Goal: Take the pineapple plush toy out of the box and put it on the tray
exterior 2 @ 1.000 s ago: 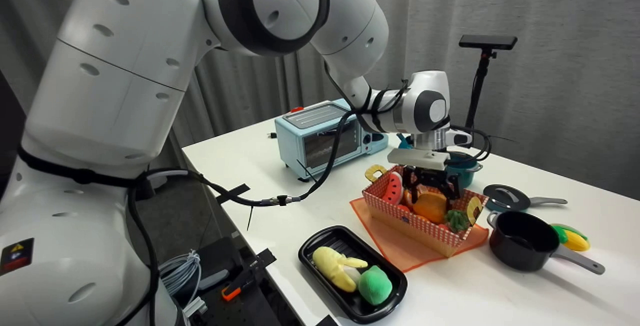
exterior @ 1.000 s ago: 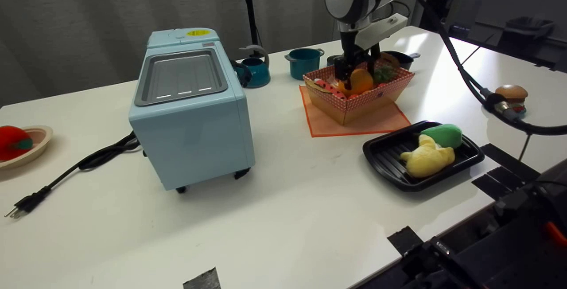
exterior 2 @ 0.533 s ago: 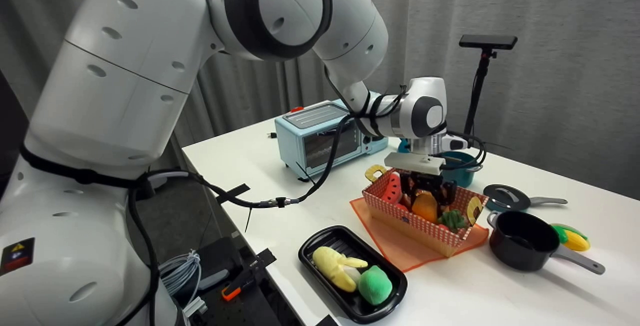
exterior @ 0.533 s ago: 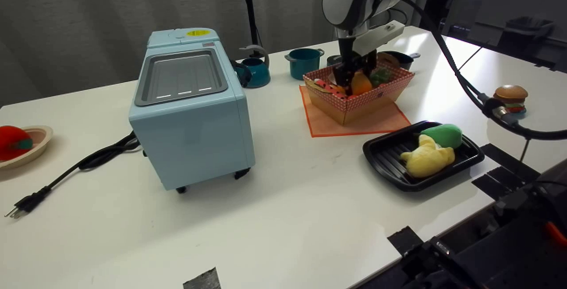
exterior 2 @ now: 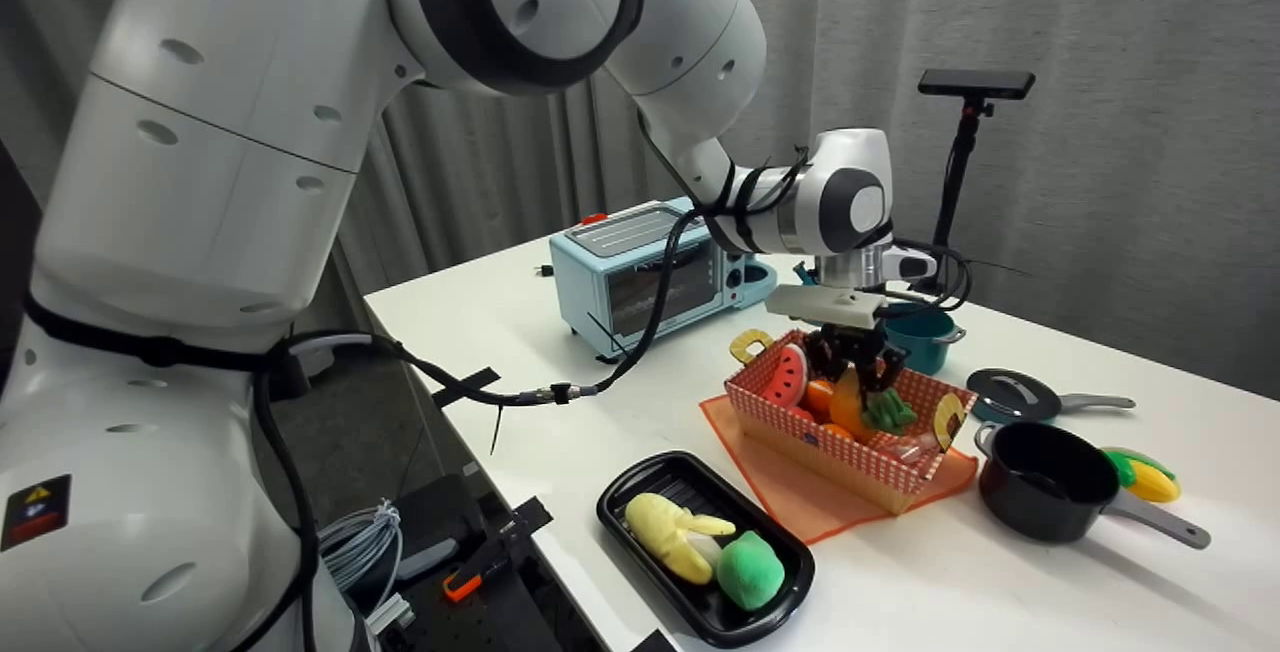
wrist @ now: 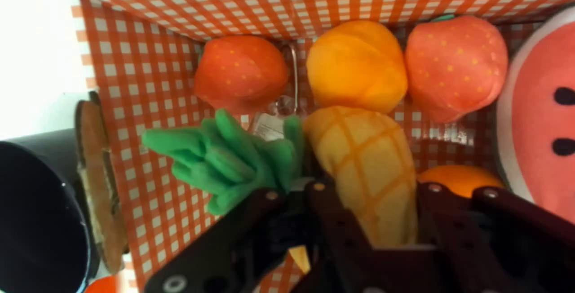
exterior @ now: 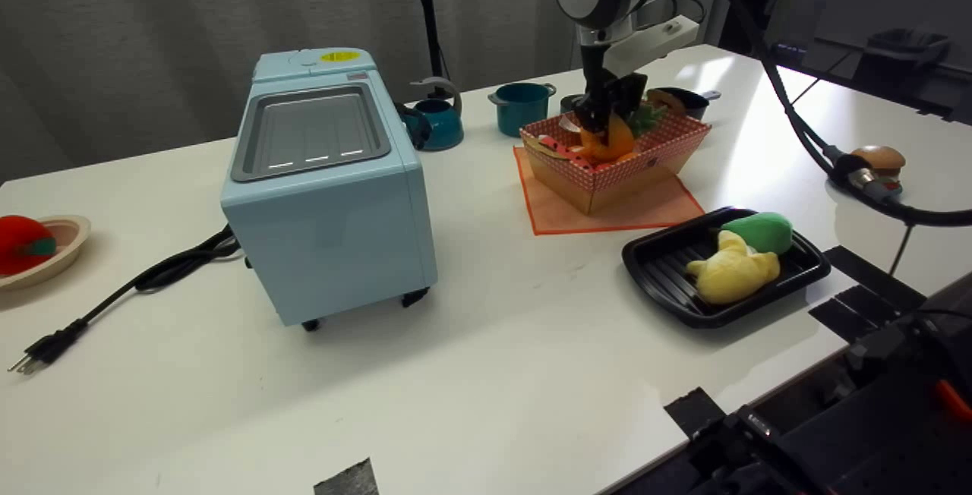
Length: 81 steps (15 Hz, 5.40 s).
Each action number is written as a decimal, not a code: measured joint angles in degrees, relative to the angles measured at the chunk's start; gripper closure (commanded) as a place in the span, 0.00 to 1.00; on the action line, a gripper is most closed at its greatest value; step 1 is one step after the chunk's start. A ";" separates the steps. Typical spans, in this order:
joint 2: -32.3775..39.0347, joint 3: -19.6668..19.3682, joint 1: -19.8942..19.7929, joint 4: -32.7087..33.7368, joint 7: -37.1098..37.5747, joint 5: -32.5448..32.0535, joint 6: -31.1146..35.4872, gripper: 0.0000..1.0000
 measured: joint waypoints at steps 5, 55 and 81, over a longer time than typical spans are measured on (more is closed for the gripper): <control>-10.23 -0.14 1.00 -7.00 3.82 -0.50 0.51 0.94; -41.93 -0.50 -3.68 -43.60 -8.38 13.08 -7.68 0.00; -63.21 2.54 -3.43 -43.70 -8.38 12.04 -5.59 0.00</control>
